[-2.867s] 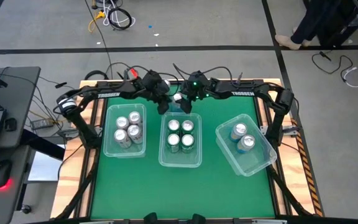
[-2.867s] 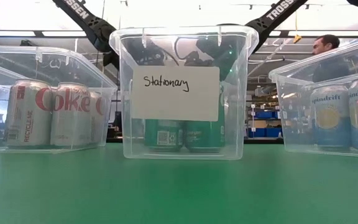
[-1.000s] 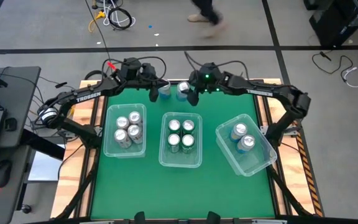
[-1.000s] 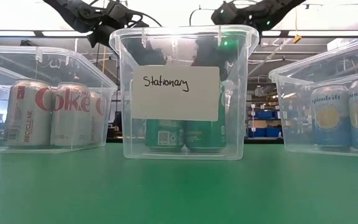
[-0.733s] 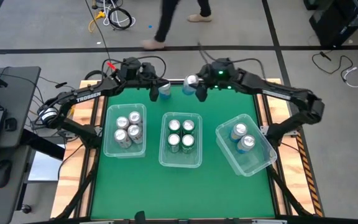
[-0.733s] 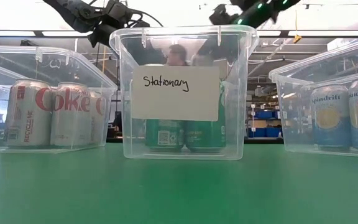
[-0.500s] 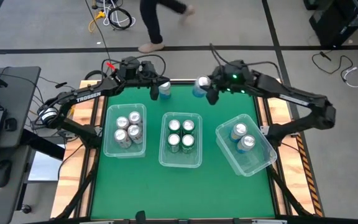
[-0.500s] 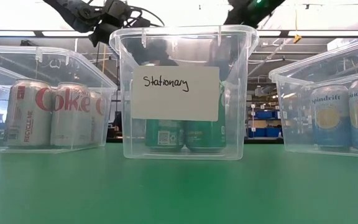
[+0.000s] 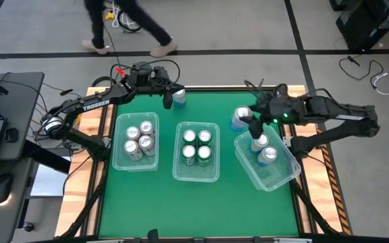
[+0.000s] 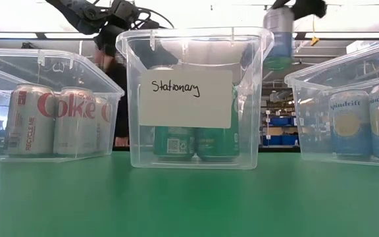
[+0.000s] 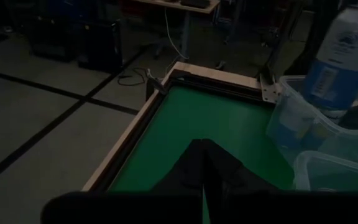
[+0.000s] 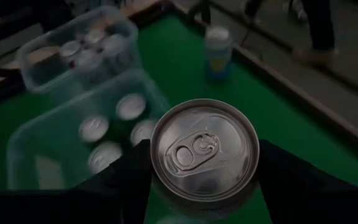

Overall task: Sort soda cans
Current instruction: Put the blue soda can into the button right bin

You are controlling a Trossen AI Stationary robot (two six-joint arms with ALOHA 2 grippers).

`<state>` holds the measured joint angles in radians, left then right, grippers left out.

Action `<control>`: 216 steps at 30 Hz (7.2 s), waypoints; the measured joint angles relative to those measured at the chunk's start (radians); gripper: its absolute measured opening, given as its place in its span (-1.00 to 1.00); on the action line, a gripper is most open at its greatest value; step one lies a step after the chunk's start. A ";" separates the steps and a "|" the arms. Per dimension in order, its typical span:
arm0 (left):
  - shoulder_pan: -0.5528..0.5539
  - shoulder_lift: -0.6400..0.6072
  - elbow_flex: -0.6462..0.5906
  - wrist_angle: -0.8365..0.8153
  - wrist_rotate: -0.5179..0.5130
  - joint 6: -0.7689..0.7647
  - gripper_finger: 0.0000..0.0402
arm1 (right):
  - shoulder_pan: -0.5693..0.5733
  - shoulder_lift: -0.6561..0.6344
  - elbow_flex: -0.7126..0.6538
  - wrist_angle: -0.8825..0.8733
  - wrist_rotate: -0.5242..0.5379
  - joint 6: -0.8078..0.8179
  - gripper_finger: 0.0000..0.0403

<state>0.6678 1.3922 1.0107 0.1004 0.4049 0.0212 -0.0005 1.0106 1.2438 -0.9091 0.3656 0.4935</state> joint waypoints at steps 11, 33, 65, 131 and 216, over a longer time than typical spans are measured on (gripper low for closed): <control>-0.002 0.000 0.000 -0.003 0.000 -0.007 -0.99 | 0.231 -0.064 0.000 -0.249 0.087 0.331 0.17; -0.002 0.000 0.000 -0.007 0.000 -0.007 -0.99 | 0.381 0.076 -0.267 -0.099 0.177 0.613 0.17; -0.002 0.000 0.000 -0.017 0.000 -0.007 -1.00 | 0.407 0.180 -0.369 -0.014 0.146 0.641 0.58; 0.142 0.396 0.001 -0.103 -0.105 0.001 -1.00 | -0.488 0.567 -0.181 0.821 -0.449 -0.471 0.26; 0.010 0.394 0.000 0.091 -0.144 0.027 -1.00 | -0.540 0.885 -0.165 1.292 -0.461 -0.426 0.39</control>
<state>0.6780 1.7857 1.0111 0.1918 0.2614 0.0479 -0.5407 1.8957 1.0787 0.3828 -0.0955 0.0673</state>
